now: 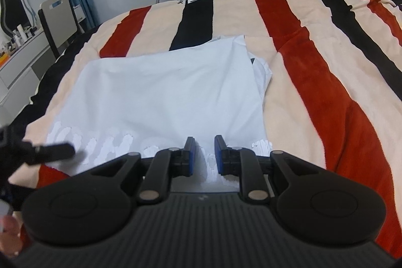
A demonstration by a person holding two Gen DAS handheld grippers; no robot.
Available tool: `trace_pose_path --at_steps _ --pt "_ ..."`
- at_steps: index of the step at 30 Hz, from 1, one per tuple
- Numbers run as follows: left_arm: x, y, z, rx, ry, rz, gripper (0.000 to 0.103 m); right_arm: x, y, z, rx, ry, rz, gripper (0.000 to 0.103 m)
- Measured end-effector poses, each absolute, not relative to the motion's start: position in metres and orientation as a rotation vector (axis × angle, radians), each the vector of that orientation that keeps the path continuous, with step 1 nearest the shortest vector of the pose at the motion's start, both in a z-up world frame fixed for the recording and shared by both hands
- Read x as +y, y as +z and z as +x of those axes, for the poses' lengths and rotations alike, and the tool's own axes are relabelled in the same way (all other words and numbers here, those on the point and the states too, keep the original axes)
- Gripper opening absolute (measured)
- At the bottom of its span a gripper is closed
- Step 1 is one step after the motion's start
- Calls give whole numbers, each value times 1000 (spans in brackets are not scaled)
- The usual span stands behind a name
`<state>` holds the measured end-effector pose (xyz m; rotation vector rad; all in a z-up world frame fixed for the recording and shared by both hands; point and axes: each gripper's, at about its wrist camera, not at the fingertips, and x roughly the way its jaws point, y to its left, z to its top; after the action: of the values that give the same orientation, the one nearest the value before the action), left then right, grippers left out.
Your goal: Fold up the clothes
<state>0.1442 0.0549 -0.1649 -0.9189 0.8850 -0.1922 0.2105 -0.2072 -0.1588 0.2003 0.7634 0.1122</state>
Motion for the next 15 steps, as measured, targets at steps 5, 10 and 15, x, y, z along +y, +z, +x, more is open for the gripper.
trace_pose_path --at_steps 5,10,15 --pt "61 -167 150 823 -234 -972 72 -214 -155 209 756 105 267 19" --pt "65 -179 158 847 -189 -992 50 -232 -142 197 724 133 495 67" --pt "65 -181 162 836 -179 -994 43 -252 -150 178 723 266 894 82"
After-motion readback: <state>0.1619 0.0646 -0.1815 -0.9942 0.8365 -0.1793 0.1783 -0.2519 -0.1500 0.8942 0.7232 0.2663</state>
